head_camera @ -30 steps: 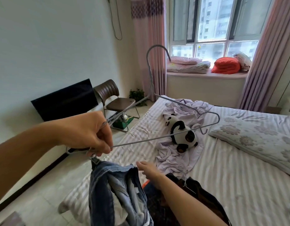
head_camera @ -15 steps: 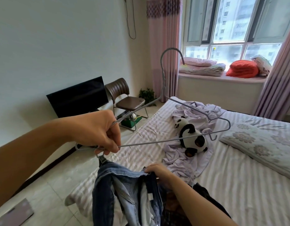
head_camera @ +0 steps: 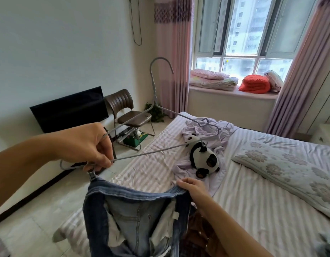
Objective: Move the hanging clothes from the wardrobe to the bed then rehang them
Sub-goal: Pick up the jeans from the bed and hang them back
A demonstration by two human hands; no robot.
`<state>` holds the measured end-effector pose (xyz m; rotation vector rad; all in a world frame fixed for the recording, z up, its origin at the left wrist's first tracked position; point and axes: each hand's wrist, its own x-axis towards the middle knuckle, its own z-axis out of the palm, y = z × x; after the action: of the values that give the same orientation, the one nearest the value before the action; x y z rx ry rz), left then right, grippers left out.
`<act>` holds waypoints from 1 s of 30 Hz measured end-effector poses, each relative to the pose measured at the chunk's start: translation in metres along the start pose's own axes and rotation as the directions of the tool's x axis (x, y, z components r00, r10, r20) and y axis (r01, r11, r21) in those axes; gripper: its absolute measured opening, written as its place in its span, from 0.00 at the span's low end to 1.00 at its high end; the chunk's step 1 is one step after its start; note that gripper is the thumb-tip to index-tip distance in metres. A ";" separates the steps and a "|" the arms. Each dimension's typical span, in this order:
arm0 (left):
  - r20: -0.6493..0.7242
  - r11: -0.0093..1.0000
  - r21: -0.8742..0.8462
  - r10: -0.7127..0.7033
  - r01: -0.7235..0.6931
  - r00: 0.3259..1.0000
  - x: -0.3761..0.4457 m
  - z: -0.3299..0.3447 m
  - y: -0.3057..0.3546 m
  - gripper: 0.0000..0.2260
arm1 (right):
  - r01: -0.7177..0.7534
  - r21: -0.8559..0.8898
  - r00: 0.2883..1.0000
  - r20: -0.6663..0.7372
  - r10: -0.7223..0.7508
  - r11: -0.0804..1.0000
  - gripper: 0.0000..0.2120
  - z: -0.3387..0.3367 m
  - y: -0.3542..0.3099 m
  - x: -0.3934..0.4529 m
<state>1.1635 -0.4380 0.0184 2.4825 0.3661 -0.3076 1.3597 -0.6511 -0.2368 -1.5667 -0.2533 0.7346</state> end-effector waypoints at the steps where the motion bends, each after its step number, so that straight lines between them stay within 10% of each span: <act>1: -0.005 1.000 0.005 0.001 -0.001 1.000 0.001 0.000 -0.001 0.02 | 0.019 -0.012 0.999 -0.043 -0.020 1.000 0.06 -0.004 -0.004 -0.004; 30: 0.079 0.999 0.032 0.040 -0.043 0.996 0.001 0.017 0.003 0.06 | 0.103 0.447 0.968 -0.250 0.013 0.888 0.03 -0.062 -0.087 -0.073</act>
<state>1.1627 -0.4505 0.0059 2.4993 0.2785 -0.3956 1.3625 -0.7291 -0.1339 -1.1771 0.0691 0.5072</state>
